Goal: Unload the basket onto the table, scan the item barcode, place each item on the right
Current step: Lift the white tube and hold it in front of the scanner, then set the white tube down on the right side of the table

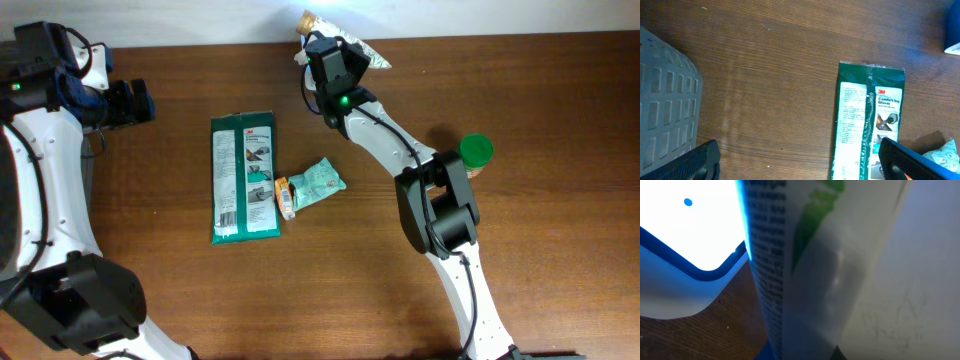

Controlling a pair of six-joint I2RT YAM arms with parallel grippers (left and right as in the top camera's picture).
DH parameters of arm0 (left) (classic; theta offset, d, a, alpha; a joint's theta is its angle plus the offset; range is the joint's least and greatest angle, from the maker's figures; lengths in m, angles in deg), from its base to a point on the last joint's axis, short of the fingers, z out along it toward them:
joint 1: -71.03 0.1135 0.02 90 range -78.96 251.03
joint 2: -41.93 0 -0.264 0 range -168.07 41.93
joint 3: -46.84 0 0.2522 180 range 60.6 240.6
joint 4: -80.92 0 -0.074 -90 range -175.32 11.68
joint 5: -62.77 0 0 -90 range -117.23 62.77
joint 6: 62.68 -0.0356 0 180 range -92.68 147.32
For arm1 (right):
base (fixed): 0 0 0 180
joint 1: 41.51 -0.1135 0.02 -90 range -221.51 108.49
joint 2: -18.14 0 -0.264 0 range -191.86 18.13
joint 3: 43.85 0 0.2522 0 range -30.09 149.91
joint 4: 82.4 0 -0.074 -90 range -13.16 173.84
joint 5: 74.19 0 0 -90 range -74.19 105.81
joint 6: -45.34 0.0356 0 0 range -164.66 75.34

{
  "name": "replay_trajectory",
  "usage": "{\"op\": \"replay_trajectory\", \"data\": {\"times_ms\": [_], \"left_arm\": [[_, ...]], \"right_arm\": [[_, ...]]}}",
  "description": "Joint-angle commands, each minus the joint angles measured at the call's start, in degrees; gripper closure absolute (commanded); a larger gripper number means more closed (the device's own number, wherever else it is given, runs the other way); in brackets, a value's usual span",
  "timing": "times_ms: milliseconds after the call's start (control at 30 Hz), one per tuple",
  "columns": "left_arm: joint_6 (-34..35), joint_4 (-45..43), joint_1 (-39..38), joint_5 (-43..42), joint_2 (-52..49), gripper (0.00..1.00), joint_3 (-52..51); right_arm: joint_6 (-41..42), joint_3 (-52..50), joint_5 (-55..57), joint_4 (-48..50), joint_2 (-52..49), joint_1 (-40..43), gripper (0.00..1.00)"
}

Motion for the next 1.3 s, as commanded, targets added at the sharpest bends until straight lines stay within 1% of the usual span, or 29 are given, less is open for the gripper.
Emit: {"op": "replay_trajectory", "data": {"times_ms": [0, 67, 100, 200, 300, 333, 400, 467, 500, 567, 633, 700, 733, 767, 867, 967, 1067, 1133, 1267], "left_arm": [[-0.87, -0.07, 0.0, 0.22, 0.33, 0.01, 0.35], [-0.87, -0.07, 0.0, 0.22, 0.33, 0.01, 0.35], [-0.87, -0.07, 0.0, 0.22, 0.33, 0.01, 0.35], [-0.87, -0.07, 0.0, 0.22, 0.33, 0.01, 0.35], [-0.87, -0.07, 0.0, 0.22, 0.33, 0.01, 0.35], [-0.87, -0.07, 0.0, 0.22, 0.33, 0.01, 0.35], [-0.87, -0.07, 0.0, 0.22, 0.33, 0.01, 0.35], [-0.87, -0.07, 0.0, 0.22, 0.33, 0.01, 0.35], [-0.87, -0.07, 0.0, 0.2, 0.33, 0.01, 0.35], [-0.87, -0.07, 0.0, 0.2, 0.33, 0.01, 0.35], [-0.87, -0.07, 0.0, 0.2, 0.33, 0.01, 0.35], [-0.87, -0.07, 0.0, 0.22, 0.33, 0.01, 0.35], [-0.87, -0.07, 0.0, 0.22, 0.33, 0.01, 0.35], [-0.87, -0.07, 0.0, 0.22, 0.33, 0.01, 0.35], [-0.87, -0.07, 0.0, 0.22, 0.33, 0.01, 0.35], [-0.87, -0.07, 0.0, 0.22, 0.33, 0.01, 0.35], [-0.87, -0.07, 0.0, 0.22, 0.33, 0.01, 0.35], [-0.87, -0.07, 0.0, 0.22, 0.33, 0.01, 0.35], [-0.87, -0.07, 0.0, 0.2, 0.33, 0.01, 0.35]], "right_arm": [[3.21, 1.57, 2.23, 0.79, 1.11, 0.2, 0.96], [4.85, 1.57, 3.02, 0.55, 1.75, 0.09, 0.96], [9.01, 1.57, 2.78, -0.39, 2.75, 0.09, 0.96], [13.84, 1.57, 1.42, -5.53, 6.58, 0.11, 0.96], [22.58, 1.57, -4.98, -16.26, 12.57, 0.09, 0.96], [26.95, 1.57, -9.7, -21.27, 15.28, 0.11, 0.96], [33.18, 1.57, -18.1, -28.15, 19.15, 0.35, 0.96], [40.59, 1.57, -29.49, -36.76, 23.63, 1.29, 0.96], [43.01, 1.57, -32.13, -39.91, 24.85, 1.68, 0.96], [50.14, 1.57, -37.27, -50.99, 27.43, 2.73, 0.96], [52.74, 1.55, -44.74, -62.2, 27.85, 3.98, 0.96], [52.72, 0.66, -46.53, -68.65, 27.21, 4.74, 0.96], [52.7, -0.98, -45.18, -70.6, 26.88, 5.05, 0.96], [52.74, -6.54, -39.52, -70.07, 26.82, 5.11, 0.96], [55.65, -14.27, -37.46, -67.3, 26.82, 5.68, 0.96], [57.07, -24.83, -36.46, -61.81, 26.82, 8.44, 0.96], [57.05, -29.83, -35.65, -60.63, 26.8, 12.55, 0.96], [57.02, -31.63, -32.96, -60.92, 26.8, 15.63, 0.96], [56.78, -31.82, -30.99, -61.2, 26.8, 19.76, 0.95]]}}
